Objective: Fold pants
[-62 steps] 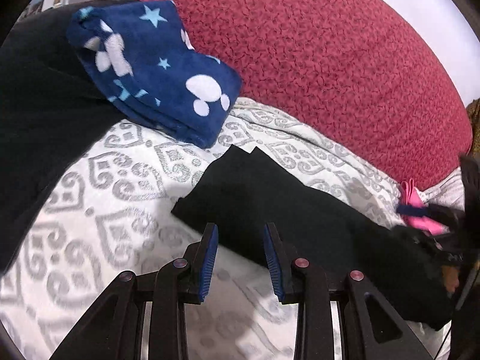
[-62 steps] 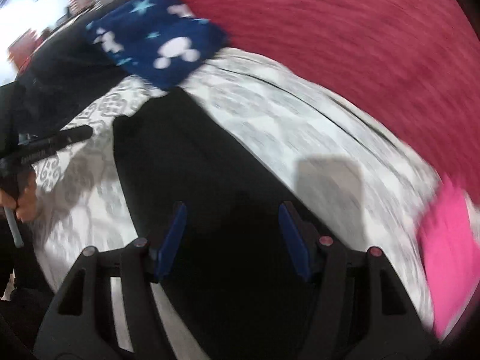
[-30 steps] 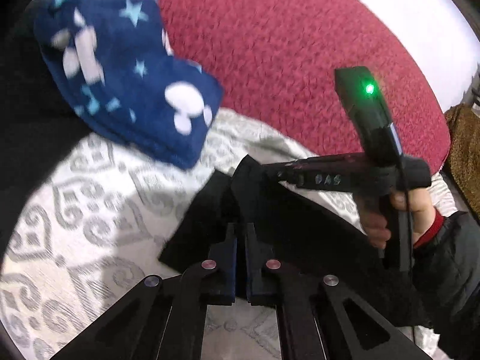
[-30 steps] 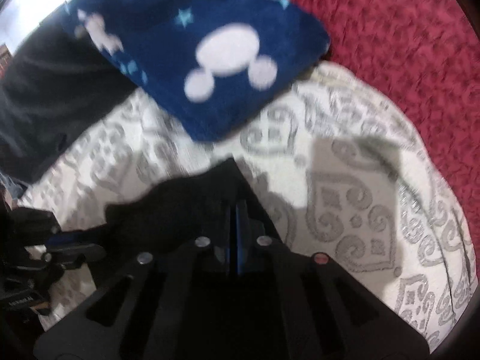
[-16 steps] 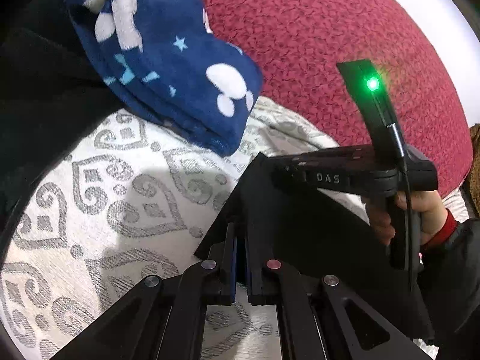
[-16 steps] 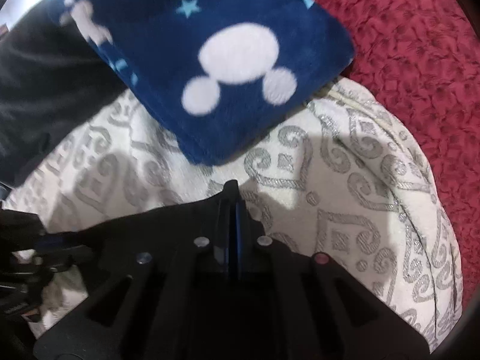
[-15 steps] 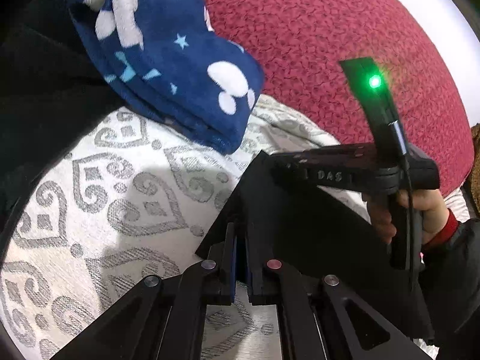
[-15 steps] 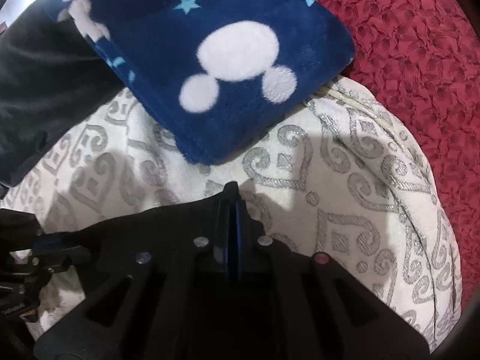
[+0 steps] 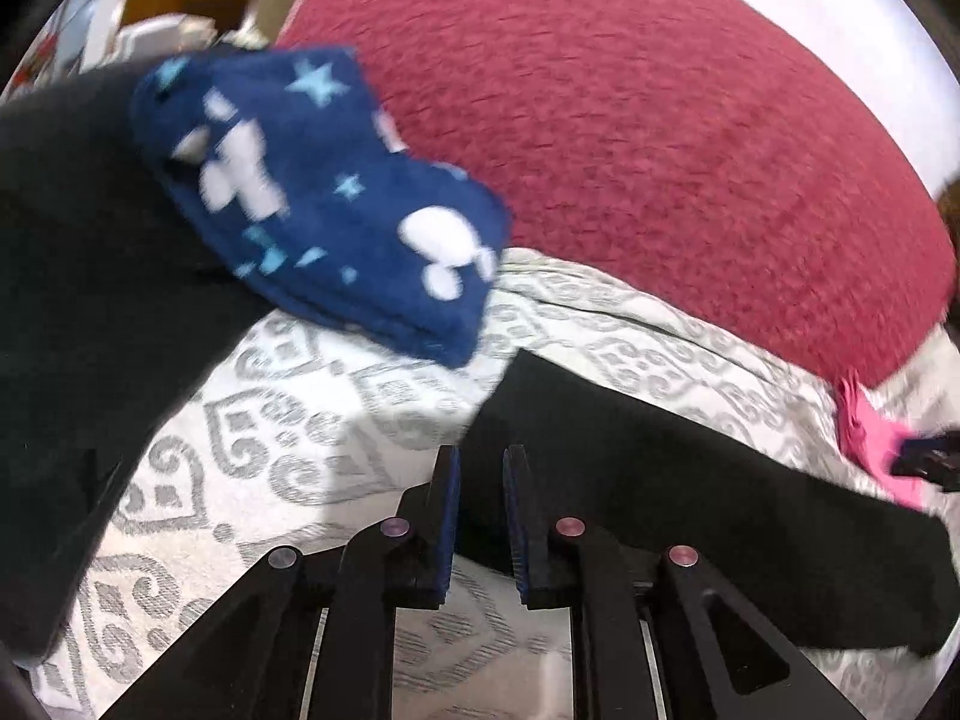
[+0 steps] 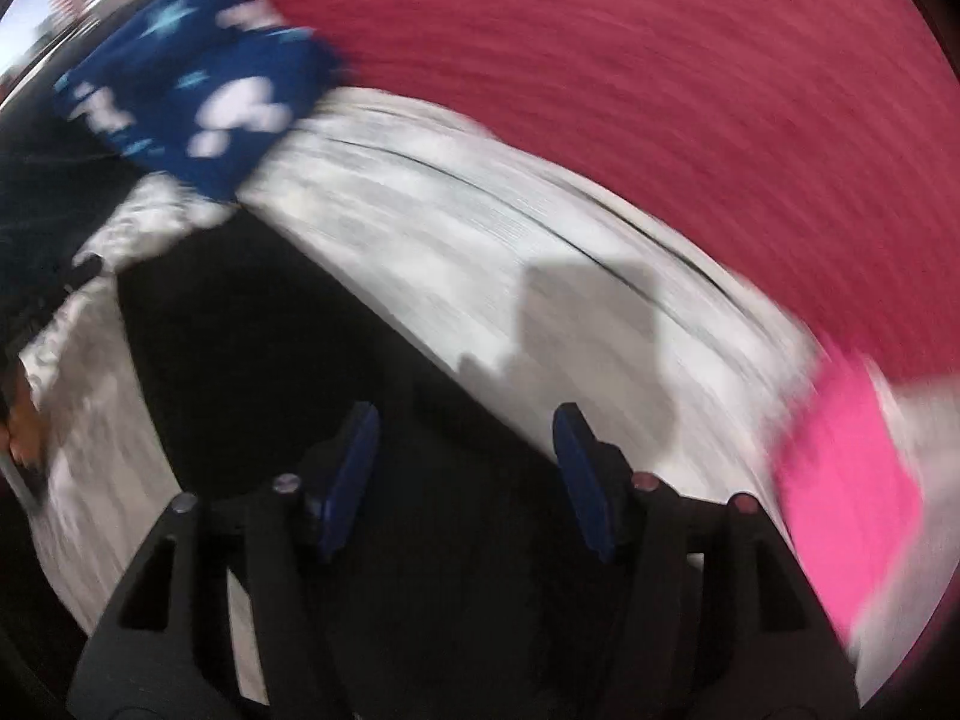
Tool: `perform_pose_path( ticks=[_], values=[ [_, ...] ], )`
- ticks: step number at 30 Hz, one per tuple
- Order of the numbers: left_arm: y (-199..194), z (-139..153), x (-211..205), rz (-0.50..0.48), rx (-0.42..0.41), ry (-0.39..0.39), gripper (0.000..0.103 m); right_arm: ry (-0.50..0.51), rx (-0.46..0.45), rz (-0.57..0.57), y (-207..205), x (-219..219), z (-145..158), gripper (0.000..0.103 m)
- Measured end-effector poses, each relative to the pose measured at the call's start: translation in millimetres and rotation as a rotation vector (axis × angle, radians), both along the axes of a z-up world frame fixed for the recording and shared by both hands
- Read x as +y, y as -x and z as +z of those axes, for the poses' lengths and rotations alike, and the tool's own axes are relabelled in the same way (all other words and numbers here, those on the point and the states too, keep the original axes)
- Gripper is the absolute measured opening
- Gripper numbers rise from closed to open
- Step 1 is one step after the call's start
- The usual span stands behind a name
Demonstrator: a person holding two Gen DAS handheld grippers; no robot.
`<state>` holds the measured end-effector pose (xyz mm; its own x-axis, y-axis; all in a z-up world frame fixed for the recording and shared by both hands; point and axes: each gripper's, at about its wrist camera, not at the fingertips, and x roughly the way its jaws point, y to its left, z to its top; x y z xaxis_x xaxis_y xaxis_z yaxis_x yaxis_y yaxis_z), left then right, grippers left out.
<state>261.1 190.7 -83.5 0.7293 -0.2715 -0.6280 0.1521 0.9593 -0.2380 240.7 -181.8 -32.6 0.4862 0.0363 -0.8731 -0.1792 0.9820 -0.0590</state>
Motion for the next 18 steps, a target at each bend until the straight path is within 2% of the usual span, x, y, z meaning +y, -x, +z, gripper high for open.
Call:
perform_pose_path(
  ticks=[3,5,7,9,11,13,16,18],
  values=[
    [13,9,-26,-0.086,-0.001,-0.003,0.015,-0.025,0.028,-0.251,80,-91,-5,0.062],
    [26,14,-51,-0.163,0.018,-0.003,0.015,-0.034,0.048,-0.391,131,-136,-14,0.062],
    [42,16,-77,-0.241,0.031,-0.008,0.016,-0.04,0.058,-0.514,184,-166,-27,0.062],
    [63,15,-118,-0.352,0.051,-0.008,0.022,-0.047,0.047,-0.584,227,-178,-36,0.062],
    [76,14,-148,-0.407,0.068,-0.018,0.022,-0.039,0.032,-0.592,257,-177,-41,0.062],
    [89,13,-179,-0.454,0.091,-0.034,0.022,-0.051,0.003,-0.546,274,-164,-44,0.062],
    [114,16,-220,-0.553,0.126,-0.025,0.022,-0.082,-0.055,-0.441,285,-141,-44,0.062],
    [137,16,-250,-0.658,0.154,-0.03,0.022,-0.089,-0.094,-0.42,283,-129,-46,0.062]
  ],
)
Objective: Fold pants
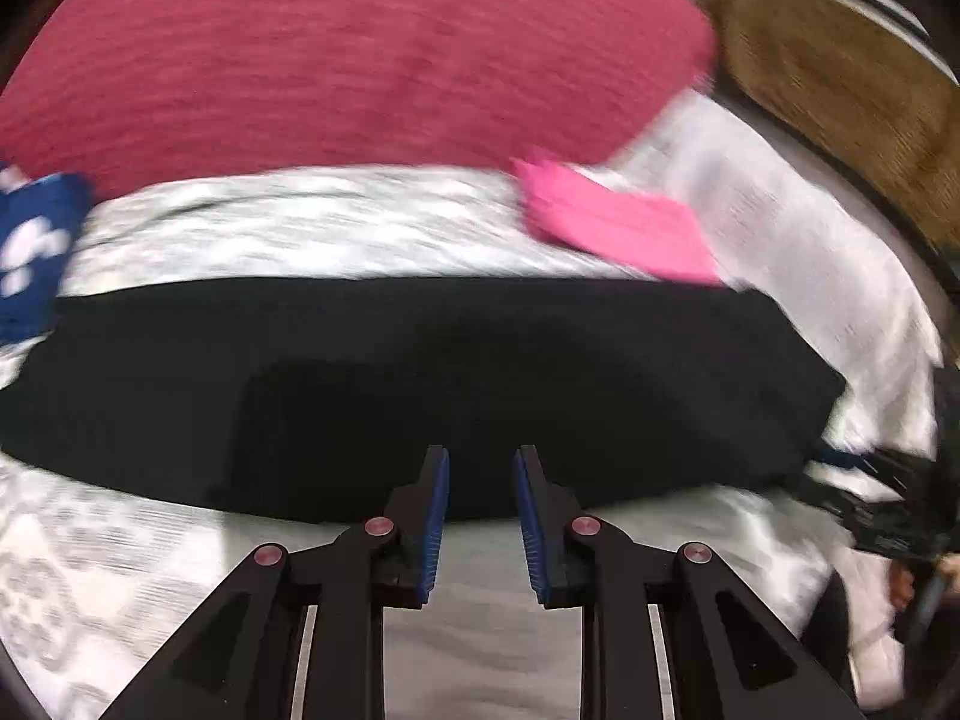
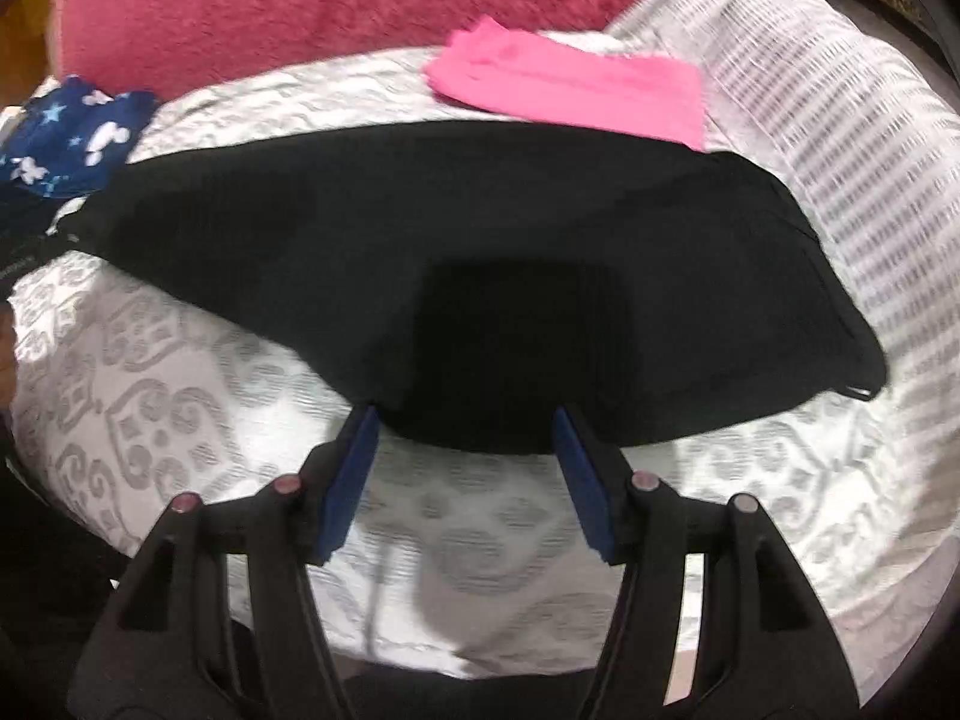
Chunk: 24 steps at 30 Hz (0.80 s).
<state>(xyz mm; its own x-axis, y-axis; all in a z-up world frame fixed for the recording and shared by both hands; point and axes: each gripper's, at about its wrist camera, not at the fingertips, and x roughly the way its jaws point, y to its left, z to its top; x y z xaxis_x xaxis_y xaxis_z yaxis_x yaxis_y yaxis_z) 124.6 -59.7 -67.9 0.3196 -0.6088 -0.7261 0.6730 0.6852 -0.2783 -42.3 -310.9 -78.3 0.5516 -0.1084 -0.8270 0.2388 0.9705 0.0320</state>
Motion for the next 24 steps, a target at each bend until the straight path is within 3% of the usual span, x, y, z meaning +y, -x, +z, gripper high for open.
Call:
perform_pose_path(
  ticks=[4,5,6,7,9,14,20,22,24],
  values=[
    [44,-7,-48,-0.201,0.047,-0.037,0.022,0.078,-0.027,0.007,-7,9,-11,0.062],
    [55,-11,-62,-0.236,0.043,-0.063,0.022,0.106,-0.033,0.003,-11,10,-13,0.055],
    [61,-14,-69,-0.251,0.044,-0.078,0.022,0.104,-0.046,-0.01,-13,9,-12,0.041],
    [66,-17,-79,-0.27,0.05,-0.09,0.022,0.026,-0.07,-0.003,-14,4,-10,0.008],
    [70,-18,-93,-0.299,0.052,-0.087,0.022,-0.144,-0.113,-0.019,-5,-12,-7,0.008],
    [74,-4,-124,-0.363,-0.048,-0.044,0.023,-0.331,-0.123,0.005,1,-29,4,0.008],
    [75,-2,-141,-0.449,-0.121,-0.077,0.023,-0.436,-0.114,0.036,8,-36,9,0.008],
    [72,-5,-147,-0.464,-0.104,-0.066,0.023,-0.436,-0.113,0.038,8,-39,9,0.008],
    [68,-9,-155,-0.531,-0.024,-0.026,0.024,-0.43,-0.11,0.037,8,-40,9,0.008]
  ],
)
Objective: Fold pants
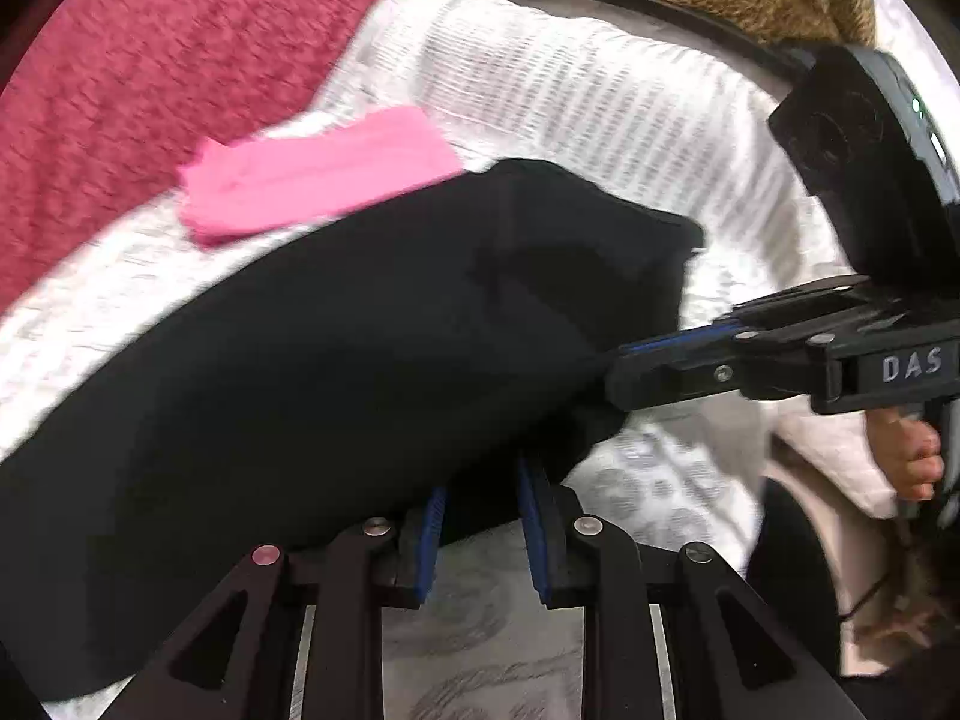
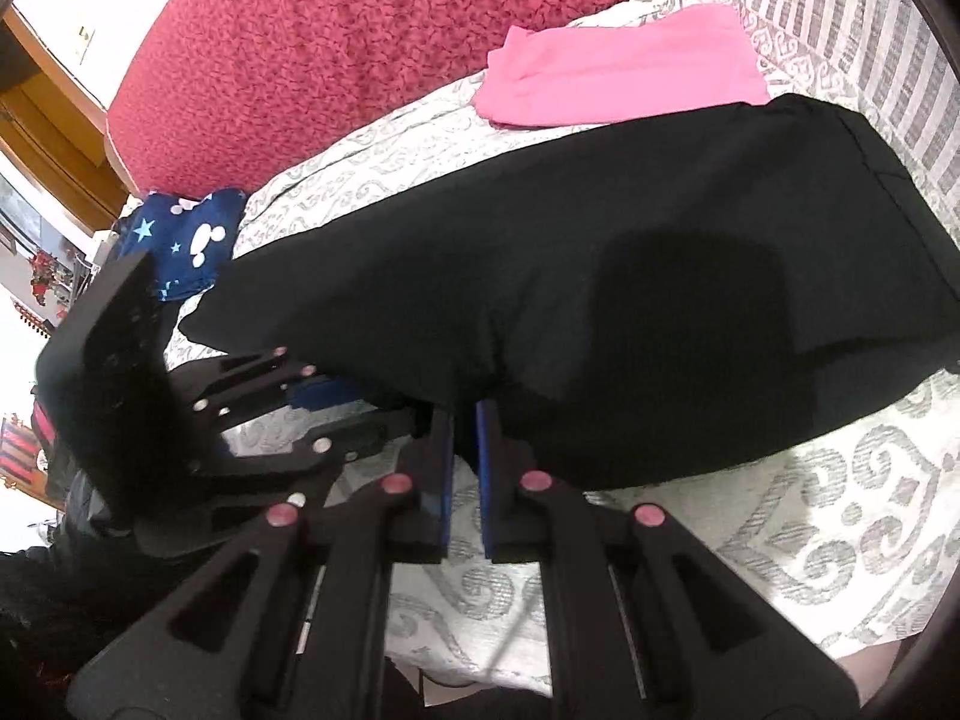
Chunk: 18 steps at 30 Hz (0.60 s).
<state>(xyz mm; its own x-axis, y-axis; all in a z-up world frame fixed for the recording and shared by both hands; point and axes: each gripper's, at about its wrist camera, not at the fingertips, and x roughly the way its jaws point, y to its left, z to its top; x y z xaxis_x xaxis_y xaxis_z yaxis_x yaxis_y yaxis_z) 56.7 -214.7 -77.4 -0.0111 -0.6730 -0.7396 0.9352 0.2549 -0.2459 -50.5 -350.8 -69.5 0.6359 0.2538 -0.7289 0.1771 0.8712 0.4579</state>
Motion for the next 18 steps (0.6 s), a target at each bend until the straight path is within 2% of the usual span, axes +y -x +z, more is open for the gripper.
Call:
perform_pose_path(
  ticks=[2,8,10,11,13,15,16,18],
  values=[
    [-1,-5,-8,-0.049,0.06,-0.01,0.024,0.009,0.009,-0.006,0,-1,-2,0.008],
    [1,-8,-19,-0.083,0.067,-0.013,0.023,0.057,0.04,-0.068,10,-14,3,0.01],
    [5,-3,-14,-0.111,0.087,0.025,0.019,0.074,0.052,-0.091,13,-20,6,0.011],
    [10,-1,-11,-0.148,0.101,0.051,0.015,0.088,0.061,-0.105,16,-23,7,0.011],
    [22,2,-6,-0.249,0.161,0.089,0.015,0.13,0.078,-0.131,20,-29,10,0.017],
    [39,5,-5,-0.277,0.095,0.084,0.015,0.169,0.101,-0.16,23,-35,9,0.026],
    [48,6,-6,-0.272,0.032,0.067,0.015,0.177,0.112,-0.174,25,-37,7,0.026],
    [54,5,-4,-0.246,-0.021,0.049,0.018,0.148,0.138,-0.202,31,-45,3,0.026]
  ],
)
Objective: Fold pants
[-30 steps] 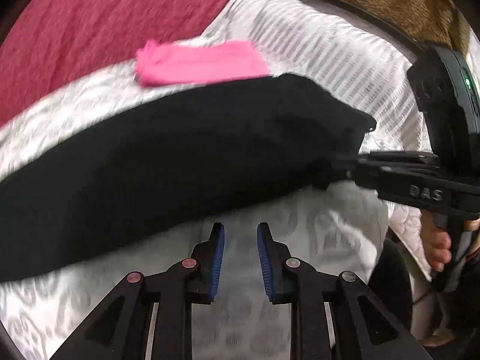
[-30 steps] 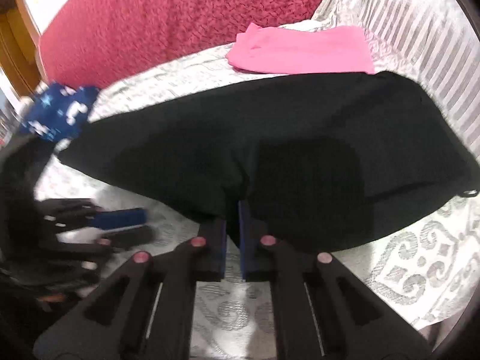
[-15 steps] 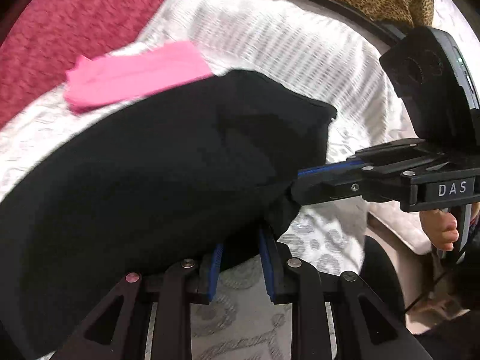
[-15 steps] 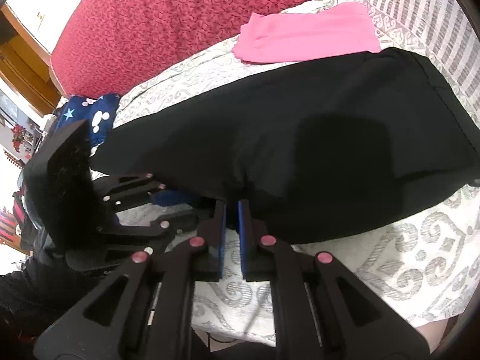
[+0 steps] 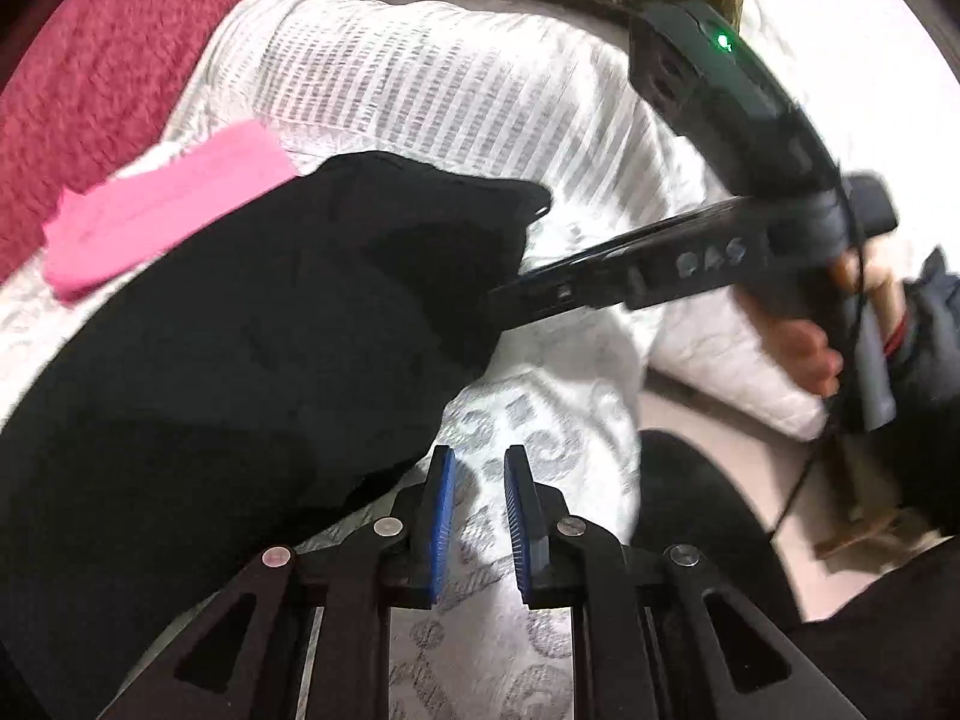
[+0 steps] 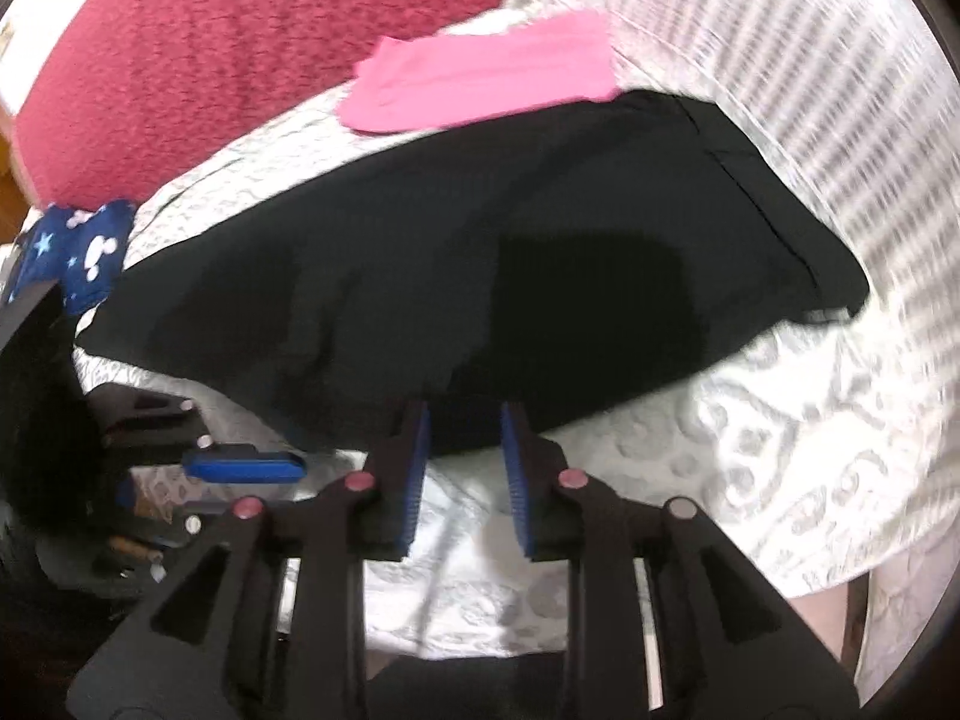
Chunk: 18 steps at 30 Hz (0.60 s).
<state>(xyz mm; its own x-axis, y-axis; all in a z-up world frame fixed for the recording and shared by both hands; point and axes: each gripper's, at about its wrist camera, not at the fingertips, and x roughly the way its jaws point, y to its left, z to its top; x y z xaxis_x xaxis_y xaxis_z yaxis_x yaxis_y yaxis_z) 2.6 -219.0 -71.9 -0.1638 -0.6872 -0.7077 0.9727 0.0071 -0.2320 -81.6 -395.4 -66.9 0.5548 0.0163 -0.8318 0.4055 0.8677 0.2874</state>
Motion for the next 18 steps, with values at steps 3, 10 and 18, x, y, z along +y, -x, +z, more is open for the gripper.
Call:
perform_pose_path(
  ticks=[3,10,18],
  values=[
    [-6,-4,6,0.086,-0.046,-0.018,0.028,-0.059,-0.003,-0.016,12,-5,-5,0.03],
    [-20,-8,-15,0.218,-0.01,-0.02,0.054,-0.264,-0.062,-0.17,27,-38,-21,0.062],
    [-26,-11,-13,0.322,0.028,-0.006,0.005,-0.296,-0.132,-0.509,37,-116,-31,0.007]
  ],
)
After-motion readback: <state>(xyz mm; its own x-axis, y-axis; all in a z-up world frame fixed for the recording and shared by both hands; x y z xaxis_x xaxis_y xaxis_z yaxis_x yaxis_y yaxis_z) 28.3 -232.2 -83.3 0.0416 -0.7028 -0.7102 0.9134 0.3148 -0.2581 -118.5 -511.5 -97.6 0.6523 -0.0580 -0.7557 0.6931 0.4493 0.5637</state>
